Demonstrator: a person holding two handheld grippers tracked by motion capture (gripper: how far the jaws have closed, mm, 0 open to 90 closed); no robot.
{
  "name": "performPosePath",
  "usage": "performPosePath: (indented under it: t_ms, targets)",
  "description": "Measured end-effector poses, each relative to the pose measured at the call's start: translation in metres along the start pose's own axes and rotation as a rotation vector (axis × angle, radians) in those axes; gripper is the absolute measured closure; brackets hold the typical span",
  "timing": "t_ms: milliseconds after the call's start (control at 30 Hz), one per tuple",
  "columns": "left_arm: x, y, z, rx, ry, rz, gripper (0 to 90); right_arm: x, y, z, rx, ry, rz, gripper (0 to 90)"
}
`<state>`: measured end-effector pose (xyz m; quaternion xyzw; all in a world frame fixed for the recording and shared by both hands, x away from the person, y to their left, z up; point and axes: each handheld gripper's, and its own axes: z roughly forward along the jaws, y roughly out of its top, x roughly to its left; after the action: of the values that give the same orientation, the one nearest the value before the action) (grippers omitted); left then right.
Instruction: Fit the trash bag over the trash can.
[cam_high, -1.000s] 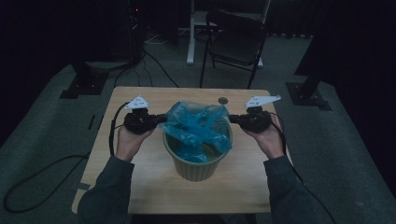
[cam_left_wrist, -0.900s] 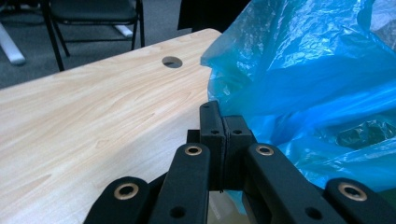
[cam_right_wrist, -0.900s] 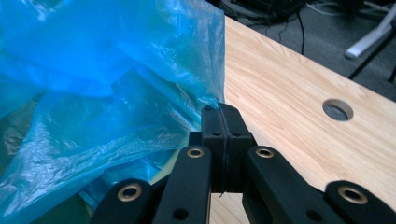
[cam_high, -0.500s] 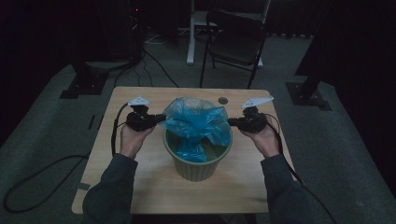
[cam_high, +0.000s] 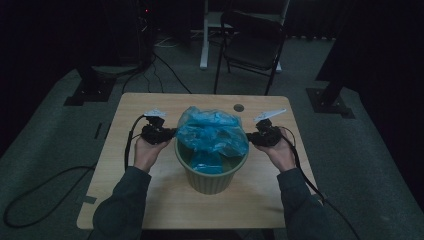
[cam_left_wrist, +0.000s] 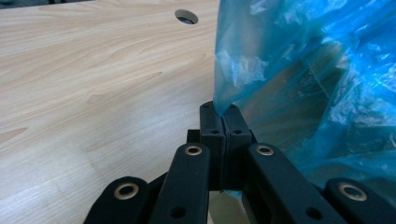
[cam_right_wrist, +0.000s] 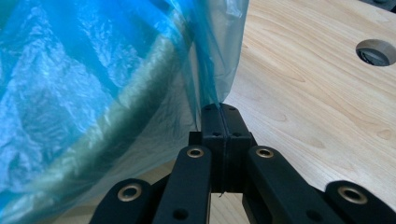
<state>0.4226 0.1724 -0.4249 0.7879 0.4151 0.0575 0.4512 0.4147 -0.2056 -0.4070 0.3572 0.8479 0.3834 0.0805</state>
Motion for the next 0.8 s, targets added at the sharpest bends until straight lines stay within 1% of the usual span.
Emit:
performPosePath:
  t_ms: [100,367,400,533,633,800]
  targets:
    - [0.0,0.0,0.004,0.005,-0.003,-0.006,89.7,-0.001,-0.001,0.007,0.016,0.004,0.009,90.0]
    - [-0.001,0.0,0.011,0.004,-0.017,-0.013,89.6,-0.004,-0.005,0.016,0.038,0.012,0.028,90.0]
    - [-0.001,0.002,0.013,0.001,-0.023,-0.017,89.6,-0.004,-0.006,0.02,0.053,0.01,0.03,90.0]
    - [-0.003,0.003,0.015,-0.002,-0.029,-0.014,89.6,-0.006,-0.01,0.023,0.07,0.012,0.04,90.0]
    - [-0.004,0.003,0.016,0.001,-0.024,-0.012,89.6,-0.007,-0.011,0.024,0.071,0.017,0.045,90.0]
    - [0.0,0.002,0.018,0.011,-0.007,-0.025,89.7,-0.005,-0.011,0.021,0.055,0.016,0.033,90.0]
